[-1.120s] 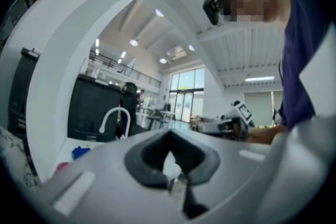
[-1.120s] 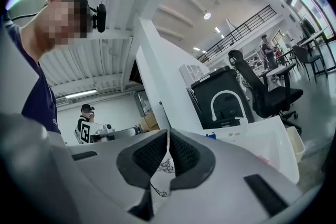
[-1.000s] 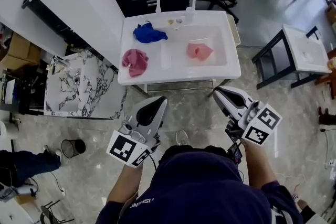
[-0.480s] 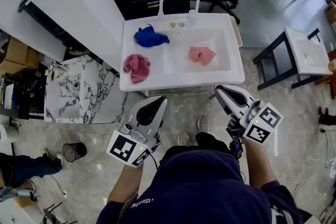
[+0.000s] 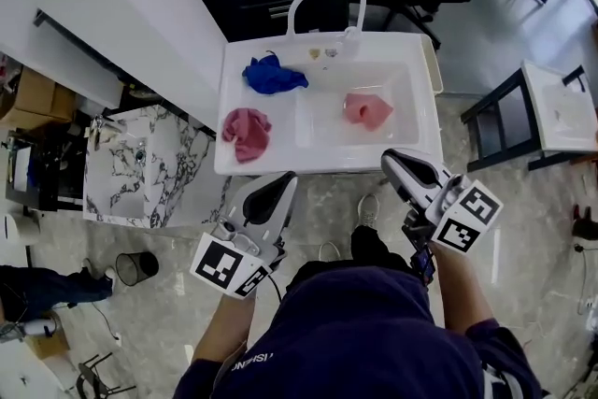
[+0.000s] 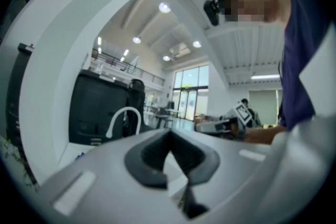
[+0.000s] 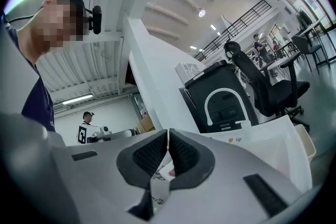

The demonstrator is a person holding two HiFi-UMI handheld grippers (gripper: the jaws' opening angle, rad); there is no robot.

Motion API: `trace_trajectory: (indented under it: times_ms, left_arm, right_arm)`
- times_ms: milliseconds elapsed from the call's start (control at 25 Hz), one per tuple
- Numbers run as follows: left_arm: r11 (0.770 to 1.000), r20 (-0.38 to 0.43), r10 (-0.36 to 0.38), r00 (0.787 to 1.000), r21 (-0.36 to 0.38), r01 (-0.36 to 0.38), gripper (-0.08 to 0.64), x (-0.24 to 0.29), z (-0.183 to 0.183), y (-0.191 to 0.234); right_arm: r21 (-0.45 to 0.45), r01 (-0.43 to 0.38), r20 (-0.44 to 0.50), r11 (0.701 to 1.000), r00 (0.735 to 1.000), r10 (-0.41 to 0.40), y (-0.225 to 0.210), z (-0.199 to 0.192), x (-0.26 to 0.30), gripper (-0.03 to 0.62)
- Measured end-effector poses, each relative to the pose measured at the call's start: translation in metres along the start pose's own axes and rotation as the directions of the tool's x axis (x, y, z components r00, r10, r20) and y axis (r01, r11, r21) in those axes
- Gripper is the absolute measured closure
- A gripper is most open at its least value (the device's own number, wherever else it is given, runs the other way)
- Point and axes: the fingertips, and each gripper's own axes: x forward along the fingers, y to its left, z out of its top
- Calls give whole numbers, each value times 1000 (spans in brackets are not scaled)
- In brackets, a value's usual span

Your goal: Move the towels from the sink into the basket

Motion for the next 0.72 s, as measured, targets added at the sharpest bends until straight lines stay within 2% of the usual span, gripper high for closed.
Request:
trace_trajectory:
  times_ms: [720]
  left_arm:
    - [994,-49,107,993,-12,-107,555,135,0,32]
  right_arm:
    - [54,-102,-73,993,992,105,-132,43,25,581]
